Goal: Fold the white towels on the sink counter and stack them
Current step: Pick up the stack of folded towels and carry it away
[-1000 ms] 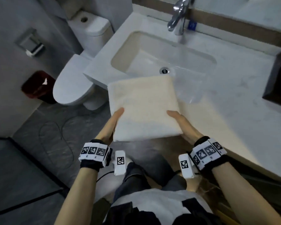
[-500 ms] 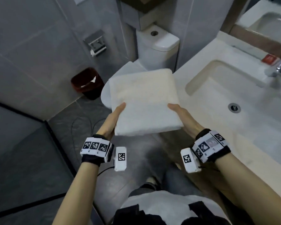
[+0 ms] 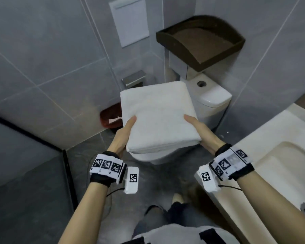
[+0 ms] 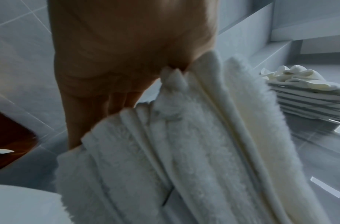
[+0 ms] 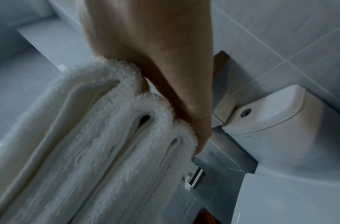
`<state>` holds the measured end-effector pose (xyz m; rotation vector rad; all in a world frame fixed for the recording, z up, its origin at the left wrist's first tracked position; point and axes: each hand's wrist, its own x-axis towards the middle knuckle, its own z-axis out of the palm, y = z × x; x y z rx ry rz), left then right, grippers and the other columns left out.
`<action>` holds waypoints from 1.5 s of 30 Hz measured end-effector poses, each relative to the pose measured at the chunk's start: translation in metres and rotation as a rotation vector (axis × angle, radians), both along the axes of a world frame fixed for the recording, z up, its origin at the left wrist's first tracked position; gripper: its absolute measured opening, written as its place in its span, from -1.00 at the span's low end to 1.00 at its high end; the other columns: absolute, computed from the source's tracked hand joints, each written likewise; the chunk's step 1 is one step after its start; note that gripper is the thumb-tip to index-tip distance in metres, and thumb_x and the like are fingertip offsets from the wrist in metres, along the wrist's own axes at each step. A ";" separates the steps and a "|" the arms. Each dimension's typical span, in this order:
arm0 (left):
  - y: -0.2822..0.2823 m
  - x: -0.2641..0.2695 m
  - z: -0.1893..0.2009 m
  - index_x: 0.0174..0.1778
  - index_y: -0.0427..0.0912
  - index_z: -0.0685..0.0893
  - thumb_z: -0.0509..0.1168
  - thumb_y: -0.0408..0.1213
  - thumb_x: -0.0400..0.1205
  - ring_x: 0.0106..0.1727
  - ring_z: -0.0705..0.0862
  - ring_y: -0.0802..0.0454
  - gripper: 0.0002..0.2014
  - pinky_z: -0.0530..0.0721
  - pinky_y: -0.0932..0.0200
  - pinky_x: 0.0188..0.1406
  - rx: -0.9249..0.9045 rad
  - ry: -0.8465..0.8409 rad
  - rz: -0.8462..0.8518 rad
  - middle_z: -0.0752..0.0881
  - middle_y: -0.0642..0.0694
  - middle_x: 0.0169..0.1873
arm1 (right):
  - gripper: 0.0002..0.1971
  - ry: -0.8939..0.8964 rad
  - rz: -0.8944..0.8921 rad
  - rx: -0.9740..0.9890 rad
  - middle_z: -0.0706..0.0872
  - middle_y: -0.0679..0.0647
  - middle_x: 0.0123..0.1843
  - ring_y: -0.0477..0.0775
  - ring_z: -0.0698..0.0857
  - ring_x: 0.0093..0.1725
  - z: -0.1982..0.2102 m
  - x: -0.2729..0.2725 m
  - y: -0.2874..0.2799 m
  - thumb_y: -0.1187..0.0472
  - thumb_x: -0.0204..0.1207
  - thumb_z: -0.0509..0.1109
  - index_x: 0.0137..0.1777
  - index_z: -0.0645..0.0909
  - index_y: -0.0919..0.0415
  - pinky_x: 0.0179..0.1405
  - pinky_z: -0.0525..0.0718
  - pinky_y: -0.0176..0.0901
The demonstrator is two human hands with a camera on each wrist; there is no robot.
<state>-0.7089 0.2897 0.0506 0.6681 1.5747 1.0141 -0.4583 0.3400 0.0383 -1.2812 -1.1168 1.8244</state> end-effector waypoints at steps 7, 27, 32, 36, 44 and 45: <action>0.090 -0.031 0.024 0.25 -0.06 0.61 0.23 0.15 0.59 0.19 0.71 0.08 -0.56 0.58 0.08 0.32 0.065 -0.018 0.010 0.69 -0.07 0.29 | -0.51 -0.018 0.097 0.014 0.78 -0.11 0.19 -0.05 0.71 0.24 0.026 -0.032 0.100 -0.35 0.25 0.44 0.09 0.71 -0.09 0.52 0.42 0.06; 0.356 -0.046 0.100 0.29 0.02 0.65 0.27 0.40 0.41 0.27 0.70 -0.02 -0.33 0.48 -0.11 0.46 0.265 -0.155 -0.363 0.74 0.00 0.24 | -0.57 0.166 -0.129 0.127 0.78 0.12 0.19 0.07 0.78 0.11 0.139 -0.032 0.338 0.01 0.49 0.39 0.32 0.60 0.18 -0.04 0.74 -0.13; 0.410 0.005 0.114 0.42 -0.30 0.52 0.09 0.36 0.54 0.35 0.46 -0.47 -0.19 0.67 0.07 -0.05 0.193 -0.095 -0.353 0.52 -0.46 0.32 | -0.72 0.159 -0.191 0.163 0.86 0.07 -0.11 0.00 0.84 -0.16 0.157 0.010 0.395 0.11 0.57 0.29 -0.12 0.83 0.16 -0.34 0.75 -0.23; 0.449 0.046 0.115 0.49 -0.29 0.44 0.00 0.33 0.59 0.39 0.55 -0.31 -0.20 0.54 -0.11 0.34 0.186 -0.145 -0.337 0.55 -0.37 0.38 | -0.75 0.084 -0.206 0.138 0.86 0.11 -0.06 0.03 0.83 -0.12 0.160 0.045 0.445 0.10 0.55 0.32 0.04 0.74 0.22 -0.28 0.76 -0.20; 0.497 0.116 0.104 0.54 -0.12 0.38 0.04 0.24 0.64 0.43 0.53 -0.11 -0.35 0.40 -0.21 0.51 0.102 -0.356 -0.159 0.57 -0.08 0.43 | -0.76 -0.047 -0.163 0.115 0.86 0.09 -0.18 0.01 0.81 -0.17 0.140 0.087 0.539 0.19 0.60 0.22 0.03 0.66 0.32 -0.07 0.71 -0.19; 0.501 0.120 0.102 0.54 -0.14 0.37 0.04 0.21 0.66 0.44 0.53 -0.11 -0.36 0.40 -0.18 0.53 0.091 -0.374 -0.119 0.56 -0.09 0.44 | -0.75 -0.073 -0.149 0.107 0.86 0.10 -0.17 0.01 0.81 -0.17 0.135 0.088 0.548 0.18 0.60 0.22 0.04 0.66 0.32 -0.05 0.70 -0.18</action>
